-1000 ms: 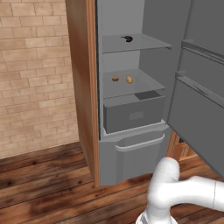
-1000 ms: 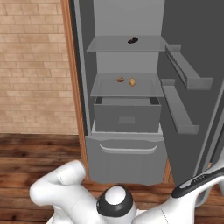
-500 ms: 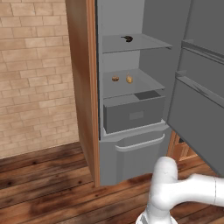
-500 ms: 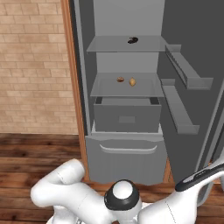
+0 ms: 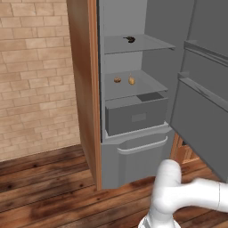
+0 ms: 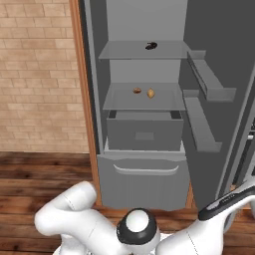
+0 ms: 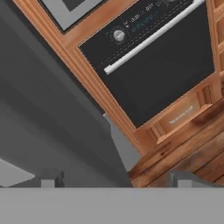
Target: Place the onion in the correct fridge rack based on whether it is a fruit or vegetable. Finally, close the fridge door.
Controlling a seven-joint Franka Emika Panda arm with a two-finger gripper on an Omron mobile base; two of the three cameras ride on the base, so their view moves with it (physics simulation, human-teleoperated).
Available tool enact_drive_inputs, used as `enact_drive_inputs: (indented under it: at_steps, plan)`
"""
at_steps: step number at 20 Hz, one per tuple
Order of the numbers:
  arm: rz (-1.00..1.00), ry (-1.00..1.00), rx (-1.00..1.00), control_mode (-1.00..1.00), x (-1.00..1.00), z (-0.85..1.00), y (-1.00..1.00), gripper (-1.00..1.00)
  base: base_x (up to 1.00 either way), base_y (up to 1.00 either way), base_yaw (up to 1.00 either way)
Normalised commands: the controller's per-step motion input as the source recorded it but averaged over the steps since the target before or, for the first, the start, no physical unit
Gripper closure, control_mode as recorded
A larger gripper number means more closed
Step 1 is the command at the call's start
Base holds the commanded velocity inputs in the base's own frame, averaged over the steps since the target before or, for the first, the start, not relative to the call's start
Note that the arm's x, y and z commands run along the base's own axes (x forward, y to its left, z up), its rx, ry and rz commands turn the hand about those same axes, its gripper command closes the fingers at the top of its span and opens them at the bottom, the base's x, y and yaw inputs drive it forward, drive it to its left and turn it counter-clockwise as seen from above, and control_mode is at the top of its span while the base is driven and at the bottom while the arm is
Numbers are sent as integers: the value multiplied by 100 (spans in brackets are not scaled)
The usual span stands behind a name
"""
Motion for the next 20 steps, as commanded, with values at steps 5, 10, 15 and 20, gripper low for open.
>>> enact_drive_inputs:
  at_steps: [5, 10, 15, 20]
  plan:
    - [8, -13, 0, -100, -2, -1, 100, -100, 0, 0, 0]
    - [0, -16, 1, -100, 15, 0, 100, -100, 0, 0, 0]
    - [0, -8, 8, -100, 38, 0, 100, -100, 0, 0, 0]
    - [4, -4, 16, -100, 46, 0, 100, -100, 0, 0, 0]
